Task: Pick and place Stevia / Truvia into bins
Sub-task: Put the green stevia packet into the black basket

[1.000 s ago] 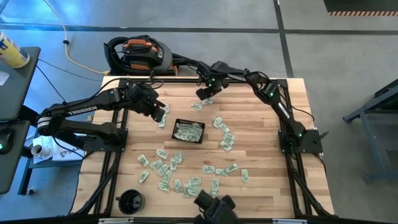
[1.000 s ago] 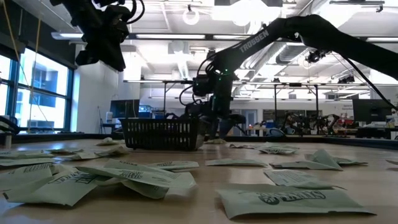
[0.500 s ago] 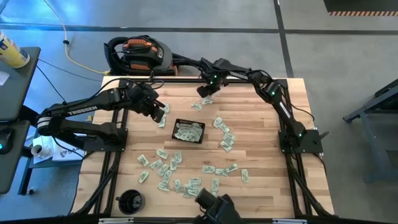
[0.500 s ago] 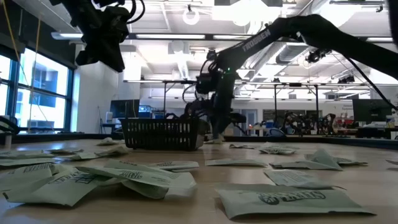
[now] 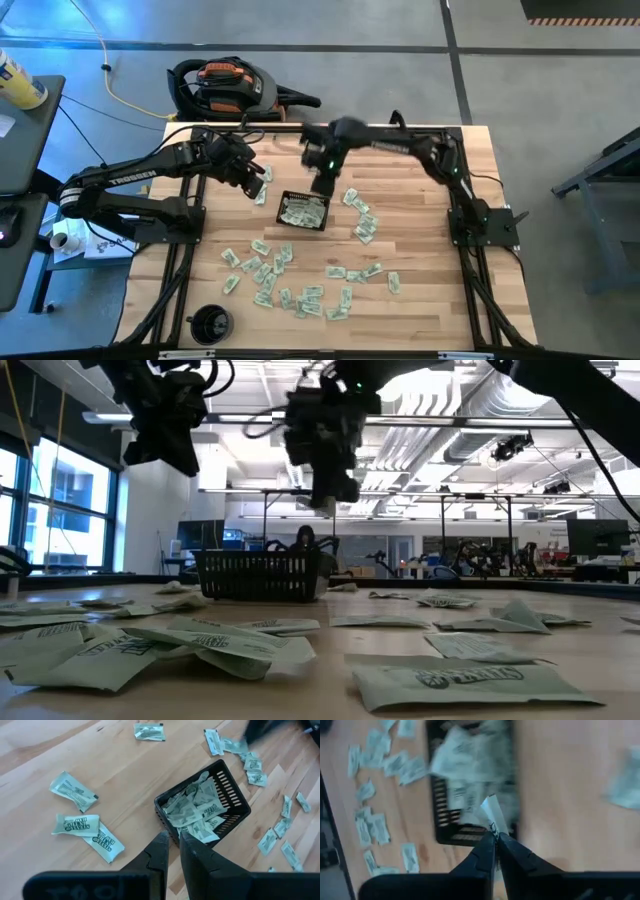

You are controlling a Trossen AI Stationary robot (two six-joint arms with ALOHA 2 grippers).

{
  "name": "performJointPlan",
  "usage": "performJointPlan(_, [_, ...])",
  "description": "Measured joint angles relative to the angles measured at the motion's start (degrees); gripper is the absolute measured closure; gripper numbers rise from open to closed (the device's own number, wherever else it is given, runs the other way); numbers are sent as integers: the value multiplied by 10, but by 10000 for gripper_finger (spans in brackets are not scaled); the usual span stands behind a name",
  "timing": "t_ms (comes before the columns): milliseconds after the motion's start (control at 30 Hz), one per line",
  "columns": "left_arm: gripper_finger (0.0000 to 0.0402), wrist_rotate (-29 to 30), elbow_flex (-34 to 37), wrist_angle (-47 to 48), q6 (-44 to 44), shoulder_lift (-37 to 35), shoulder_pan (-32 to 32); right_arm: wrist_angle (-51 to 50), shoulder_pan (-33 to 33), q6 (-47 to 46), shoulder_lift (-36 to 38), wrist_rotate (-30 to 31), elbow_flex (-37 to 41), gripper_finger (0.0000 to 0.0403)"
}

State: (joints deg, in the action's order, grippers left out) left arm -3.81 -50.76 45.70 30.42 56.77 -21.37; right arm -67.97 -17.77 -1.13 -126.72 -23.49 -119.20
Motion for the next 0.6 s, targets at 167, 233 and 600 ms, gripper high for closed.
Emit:
performJointPlan(167, [318, 0, 0, 21, -17, 0, 0, 60, 55, -20, -23, 10, 0, 334])
performJointPlan(233, [318, 0, 0, 36, -18, 0, 0, 74, 61, -40, -27, 24, 0, 302])
performJointPlan(600, [318, -1, 0, 79, -18, -23, 0, -117, 60, -101, 9, 275, 0, 159])
